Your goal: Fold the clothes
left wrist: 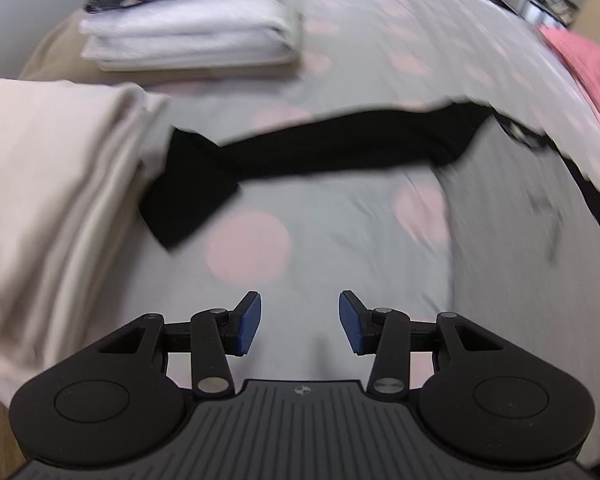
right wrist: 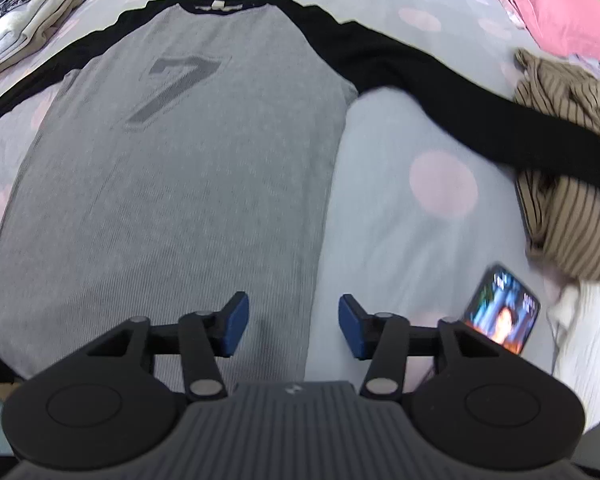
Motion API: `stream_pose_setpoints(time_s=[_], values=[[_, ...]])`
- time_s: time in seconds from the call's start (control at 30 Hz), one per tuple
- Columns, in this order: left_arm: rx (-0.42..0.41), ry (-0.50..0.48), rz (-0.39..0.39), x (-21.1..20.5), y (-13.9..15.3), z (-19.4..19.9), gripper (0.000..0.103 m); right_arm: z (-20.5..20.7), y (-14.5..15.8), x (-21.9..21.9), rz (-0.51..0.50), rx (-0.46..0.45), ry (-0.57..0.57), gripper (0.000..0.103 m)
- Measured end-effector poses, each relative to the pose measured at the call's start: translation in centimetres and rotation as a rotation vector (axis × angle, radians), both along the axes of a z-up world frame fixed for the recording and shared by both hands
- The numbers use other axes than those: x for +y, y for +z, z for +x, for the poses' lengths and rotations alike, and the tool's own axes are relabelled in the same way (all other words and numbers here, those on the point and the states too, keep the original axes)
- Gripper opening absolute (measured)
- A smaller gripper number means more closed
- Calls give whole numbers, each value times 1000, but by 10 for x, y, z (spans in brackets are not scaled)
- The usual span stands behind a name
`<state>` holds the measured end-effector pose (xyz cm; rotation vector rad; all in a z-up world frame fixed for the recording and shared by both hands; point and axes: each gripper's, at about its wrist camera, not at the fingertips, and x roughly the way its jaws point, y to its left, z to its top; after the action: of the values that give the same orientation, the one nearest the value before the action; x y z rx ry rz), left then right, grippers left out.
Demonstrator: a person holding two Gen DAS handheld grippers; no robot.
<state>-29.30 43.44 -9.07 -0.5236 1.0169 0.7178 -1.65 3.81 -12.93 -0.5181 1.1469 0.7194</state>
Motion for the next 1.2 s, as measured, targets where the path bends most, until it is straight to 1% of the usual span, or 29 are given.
stream_pose_setpoints(time_s=[0.17, 0.33, 0.43, 0.53, 0.57, 0.6, 0.63, 0.7, 0.77, 0.9, 1.03, 1.1, 1.2], values=[[-29, 90, 22, 46, -10, 14, 41, 14, -3, 22, 35, -5, 6, 56], [-34, 96, 41, 73, -24, 31, 41, 23, -10, 40, 65, 0, 0, 56], [-12, 131, 42, 86, -34, 38, 41, 26, -15, 50, 72, 11, -7, 56], [19, 153, 20, 98, -49, 43, 41, 29, -21, 58, 70, 22, -18, 56], [30, 150, 19, 100, -53, 44, 39, 30, -22, 60, 69, 24, -19, 56], [42, 148, 17, 102, -57, 46, 35, 30, -23, 61, 67, 25, -20, 56], [54, 152, 22, 102, -59, 45, 27, 30, -24, 63, 66, 24, -22, 56], [68, 154, 31, 103, -61, 45, 21, 31, -26, 64, 62, 20, -29, 56], [63, 155, 27, 104, -56, 43, 5, 33, -28, 65, 59, 17, -42, 56], [9, 173, 22, 107, -35, 37, 2, 33, -28, 65, 65, 28, -49, 56], [-72, 188, 28, 111, 1, 27, 2, 30, -26, 67, 69, 26, -28, 56], [-102, 184, 49, 114, 23, 22, 2, 29, -25, 68, 72, 24, -24, 56], [-124, 163, 92, 121, 57, 17, 2, 29, -23, 68, 77, 24, -25, 56]])
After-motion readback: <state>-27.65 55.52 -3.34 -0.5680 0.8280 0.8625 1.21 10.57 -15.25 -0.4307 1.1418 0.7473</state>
